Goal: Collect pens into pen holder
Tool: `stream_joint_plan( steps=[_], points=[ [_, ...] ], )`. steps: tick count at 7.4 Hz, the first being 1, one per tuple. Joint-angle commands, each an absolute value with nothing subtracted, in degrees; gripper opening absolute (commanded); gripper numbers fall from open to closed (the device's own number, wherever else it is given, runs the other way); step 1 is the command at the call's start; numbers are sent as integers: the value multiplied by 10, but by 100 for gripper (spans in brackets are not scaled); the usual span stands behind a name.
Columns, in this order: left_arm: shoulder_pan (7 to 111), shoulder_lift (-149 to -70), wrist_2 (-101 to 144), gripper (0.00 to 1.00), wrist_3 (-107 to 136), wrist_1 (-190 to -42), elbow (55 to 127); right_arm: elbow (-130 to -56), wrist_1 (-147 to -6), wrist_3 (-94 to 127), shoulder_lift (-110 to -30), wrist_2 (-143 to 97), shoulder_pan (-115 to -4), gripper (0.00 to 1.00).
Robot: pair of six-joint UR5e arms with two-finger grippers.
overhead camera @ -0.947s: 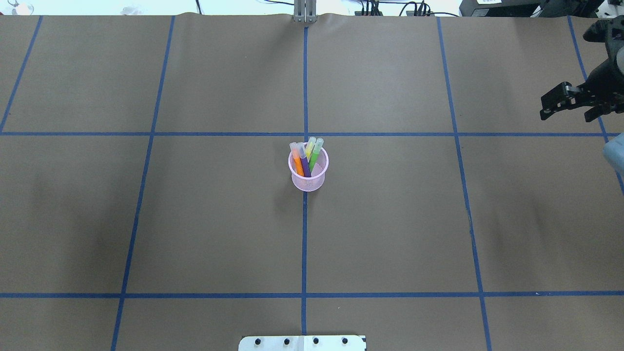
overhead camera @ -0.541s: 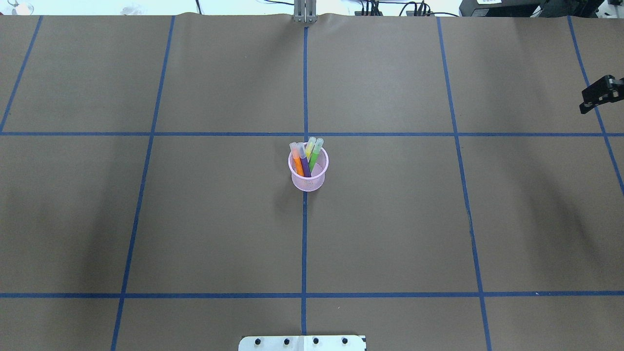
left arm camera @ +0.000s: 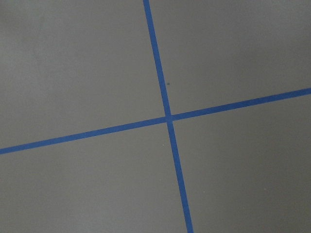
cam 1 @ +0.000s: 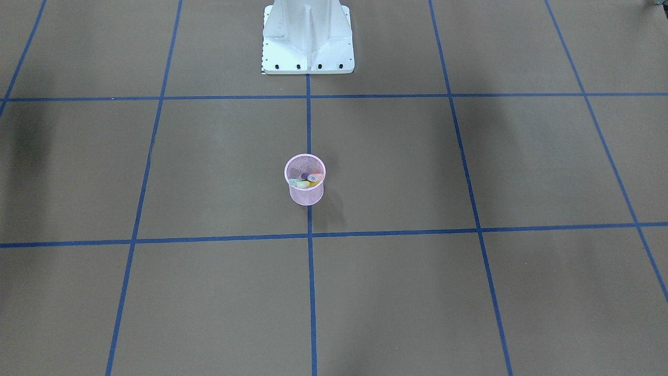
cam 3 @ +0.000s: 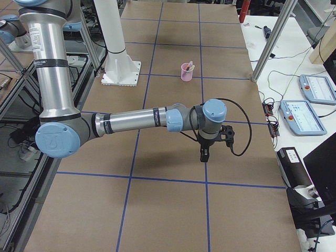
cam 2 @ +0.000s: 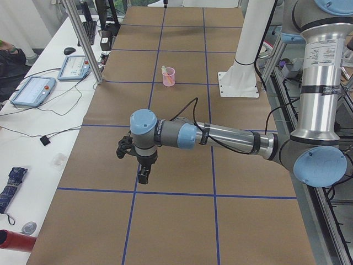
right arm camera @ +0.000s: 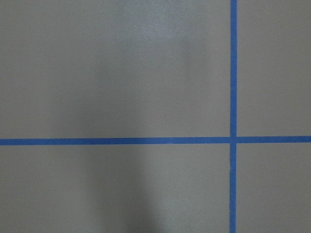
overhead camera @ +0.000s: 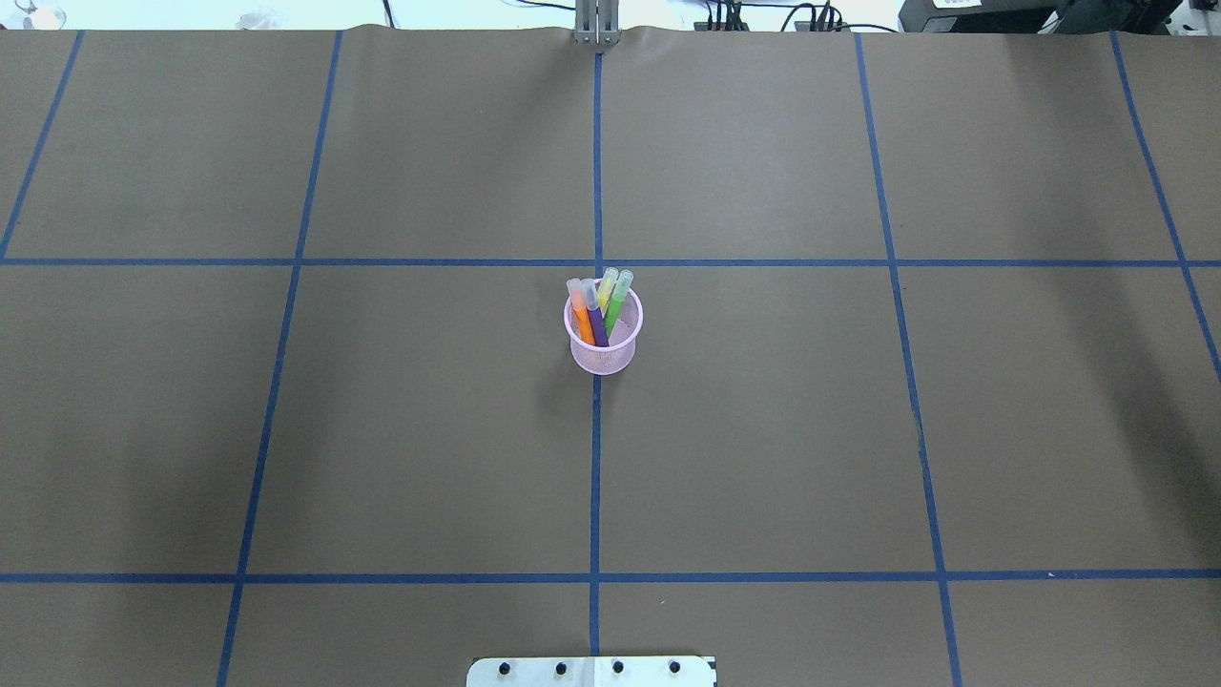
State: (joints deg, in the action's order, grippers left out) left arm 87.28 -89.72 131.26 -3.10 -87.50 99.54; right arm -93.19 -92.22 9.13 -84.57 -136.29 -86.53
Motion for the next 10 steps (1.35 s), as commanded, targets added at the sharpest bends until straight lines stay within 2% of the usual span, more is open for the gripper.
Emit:
stream_joint_plan(
  steps=[1,4,10],
  points=[
    [873,-896,1320,100,-32,-869,995,-928,-922,55,-868,-1369,-903,100],
    [873,-896,1318,100,-32,-869,994,-934,-900,24,-937,-1368,-911,100],
    [873,-892,1317,100,-33,-873,991,-945,-863,50,-949,-1369,-910,100]
  ],
)
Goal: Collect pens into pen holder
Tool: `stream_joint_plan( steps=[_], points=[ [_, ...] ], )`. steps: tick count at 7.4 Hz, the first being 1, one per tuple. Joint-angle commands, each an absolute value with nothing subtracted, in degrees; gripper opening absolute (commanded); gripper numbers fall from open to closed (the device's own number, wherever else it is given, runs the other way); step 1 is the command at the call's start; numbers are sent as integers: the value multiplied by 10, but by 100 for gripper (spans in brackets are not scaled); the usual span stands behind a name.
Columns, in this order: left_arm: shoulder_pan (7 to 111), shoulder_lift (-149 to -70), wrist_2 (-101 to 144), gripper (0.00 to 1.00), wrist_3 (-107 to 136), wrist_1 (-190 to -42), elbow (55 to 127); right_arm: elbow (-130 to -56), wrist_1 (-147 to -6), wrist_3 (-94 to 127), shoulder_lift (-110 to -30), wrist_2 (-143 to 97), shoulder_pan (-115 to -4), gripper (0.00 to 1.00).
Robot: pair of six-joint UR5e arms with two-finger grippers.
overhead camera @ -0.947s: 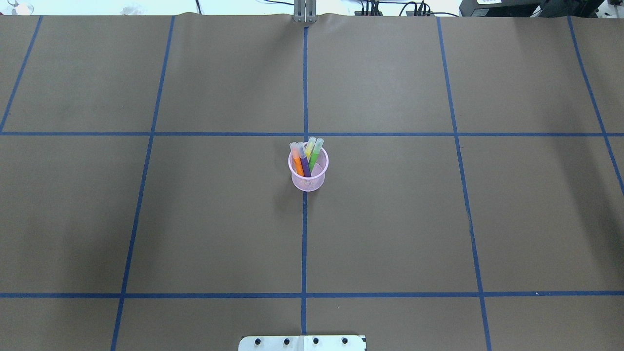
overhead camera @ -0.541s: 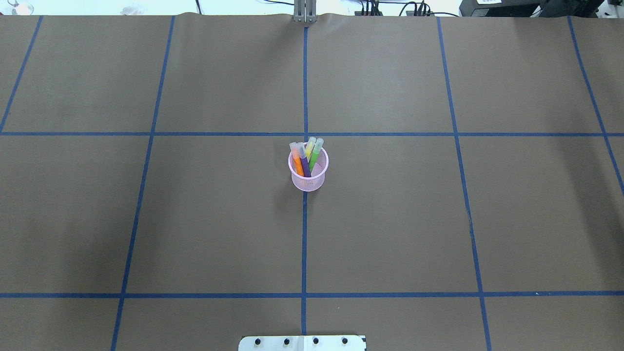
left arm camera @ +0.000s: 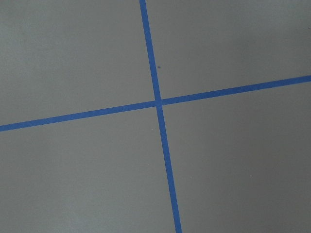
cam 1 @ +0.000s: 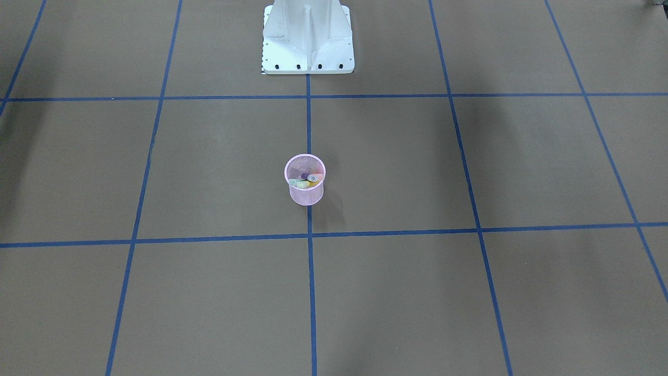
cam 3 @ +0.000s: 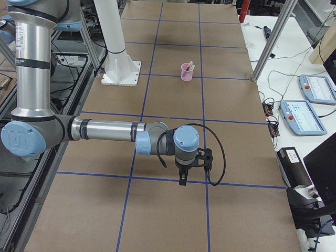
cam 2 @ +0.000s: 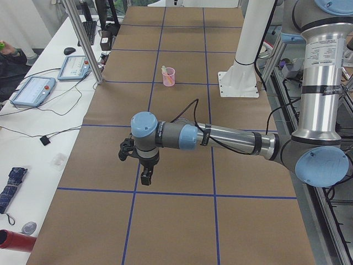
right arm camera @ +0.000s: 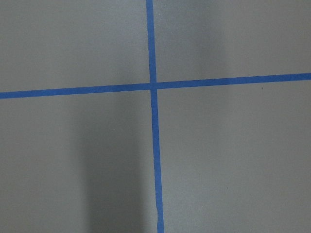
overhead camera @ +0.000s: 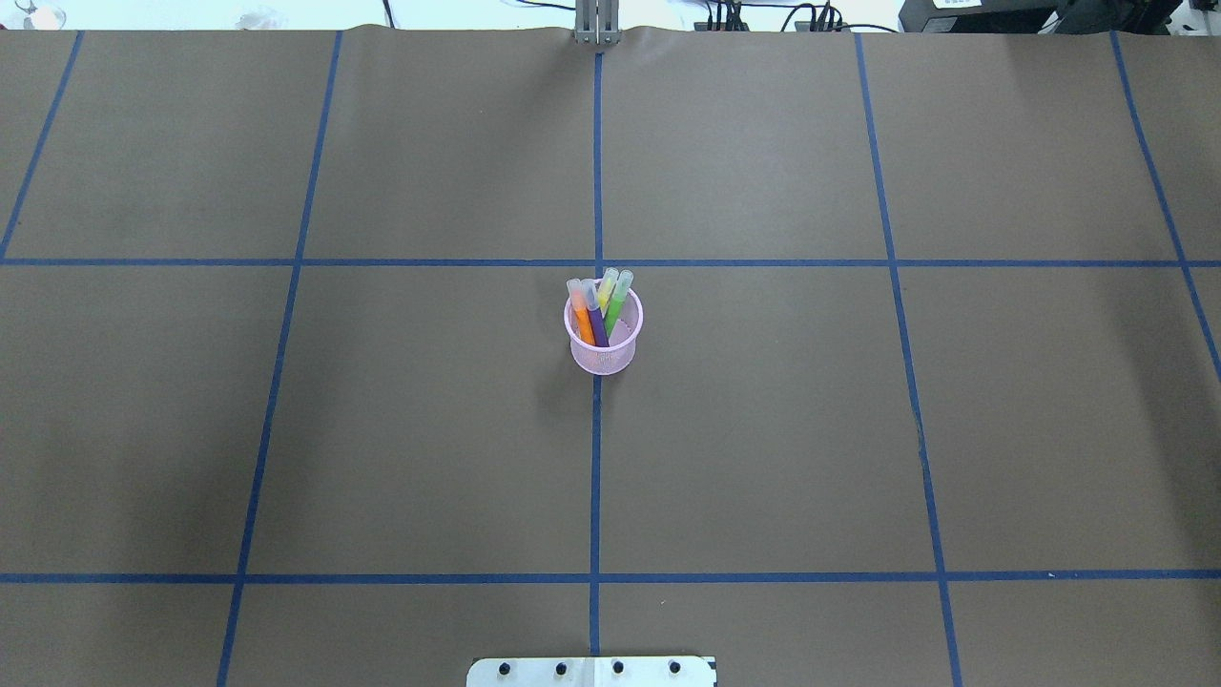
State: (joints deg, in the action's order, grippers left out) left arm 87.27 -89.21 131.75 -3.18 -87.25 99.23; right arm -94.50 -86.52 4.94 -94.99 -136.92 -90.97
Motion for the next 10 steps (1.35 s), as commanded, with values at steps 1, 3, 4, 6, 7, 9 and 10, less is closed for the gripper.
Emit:
stream_joint_plan(
  steps=[1,3,4,6,7,9,10],
  points=[
    [873,-891,1317,100,-33,-873,991,-945,-863,50,-948,-1370,-910,100],
    [875,-890,1317,100,-40,-875,976,-943,-863,50,-946,-1384,-910,100],
    [876,-880,1318,100,-42,-877,976,-943,-863,51,-945,-1387,-910,100],
    [886,-878,1320,100,-54,-877,969,-942,-864,51,-944,-1388,-910,100],
    [895,-879,1321,100,-74,-877,960,-942,-863,51,-944,-1389,-910,100],
    [895,-879,1320,100,-74,-877,955,-942,-864,51,-943,-1395,-910,100],
    [895,-879,1320,100,-73,-877,954,-943,-864,51,-943,-1396,-910,100]
  ],
)
